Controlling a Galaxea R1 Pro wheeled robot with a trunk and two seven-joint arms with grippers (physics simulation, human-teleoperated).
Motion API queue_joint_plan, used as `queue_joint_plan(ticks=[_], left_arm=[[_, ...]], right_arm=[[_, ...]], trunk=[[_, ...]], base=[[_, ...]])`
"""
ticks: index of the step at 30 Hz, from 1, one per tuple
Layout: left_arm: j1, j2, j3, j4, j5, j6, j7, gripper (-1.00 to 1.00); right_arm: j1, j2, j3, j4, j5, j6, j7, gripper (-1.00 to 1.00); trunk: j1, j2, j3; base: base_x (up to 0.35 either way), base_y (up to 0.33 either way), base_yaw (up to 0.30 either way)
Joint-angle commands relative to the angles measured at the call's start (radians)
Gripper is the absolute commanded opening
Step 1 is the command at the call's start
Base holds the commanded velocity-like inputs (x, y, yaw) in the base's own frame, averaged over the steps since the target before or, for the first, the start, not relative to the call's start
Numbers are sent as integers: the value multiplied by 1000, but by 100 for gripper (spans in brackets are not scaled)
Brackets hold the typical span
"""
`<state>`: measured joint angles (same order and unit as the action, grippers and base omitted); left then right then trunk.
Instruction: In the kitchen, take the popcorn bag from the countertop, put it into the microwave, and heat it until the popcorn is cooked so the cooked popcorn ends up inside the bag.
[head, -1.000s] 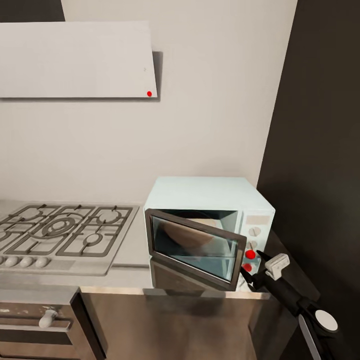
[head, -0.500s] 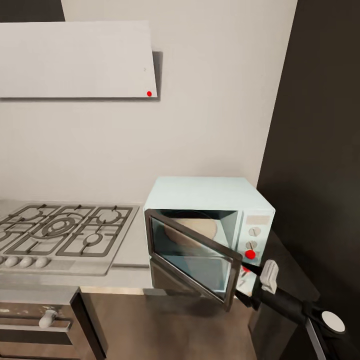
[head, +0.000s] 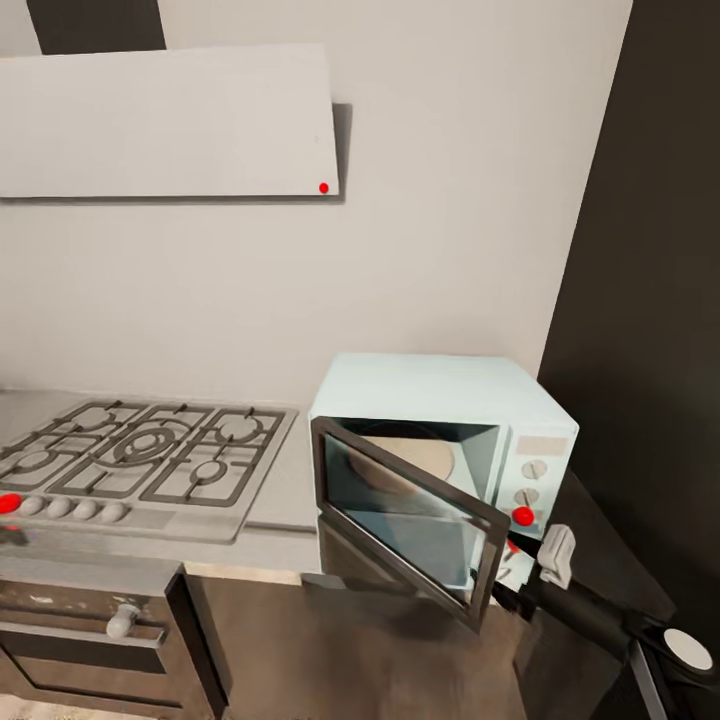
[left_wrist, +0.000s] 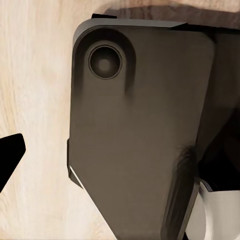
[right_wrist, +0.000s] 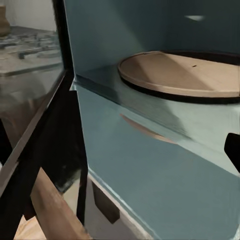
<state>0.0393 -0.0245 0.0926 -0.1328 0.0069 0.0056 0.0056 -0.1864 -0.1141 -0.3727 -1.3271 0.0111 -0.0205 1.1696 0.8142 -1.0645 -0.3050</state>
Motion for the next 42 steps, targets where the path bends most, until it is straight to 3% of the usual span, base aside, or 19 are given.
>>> queue_joint_plan(ticks=[1, 12, 18, 22, 24, 33, 42], left_arm=[[1, -1, 7, -2, 1, 1, 1, 100], [1, 0, 7, -2, 1, 1, 1, 100], [1, 0, 7, -2, 1, 1, 1, 100], [1, -1, 7, -2, 1, 1, 1, 100], [1, -2, 7, -2, 1, 1, 1, 100], [1, -3, 7, -2, 1, 1, 1, 100], [1, -2, 7, -2, 1, 1, 1, 100]], right_arm=[[-1, 3, -1, 0, 1, -2, -5, 100], [-1, 8, -2, 0, 1, -2, -27, 100], [-1, 63, -2, 0, 0, -2, -105, 100], [-1, 69, -3, 0, -13, -6, -203, 100], [-1, 69, -3, 0, -27, -9, -222, 100], [-1, 70, -3, 0, -36, -10, -232, 100], [-1, 70, -3, 0, -37, -10, -232, 100]], trunk=[[0, -1, -1], [0, -1, -1], [0, -1, -1], [0, -1, -1], [0, -1, -1], [0, -1, -1], [0, -1, -1]], base=[[0, 0, 61], [0, 0, 40], [0, 0, 226], [0, 0, 235], [0, 0, 235], [-246, 42, 234], [-20, 12, 232]])
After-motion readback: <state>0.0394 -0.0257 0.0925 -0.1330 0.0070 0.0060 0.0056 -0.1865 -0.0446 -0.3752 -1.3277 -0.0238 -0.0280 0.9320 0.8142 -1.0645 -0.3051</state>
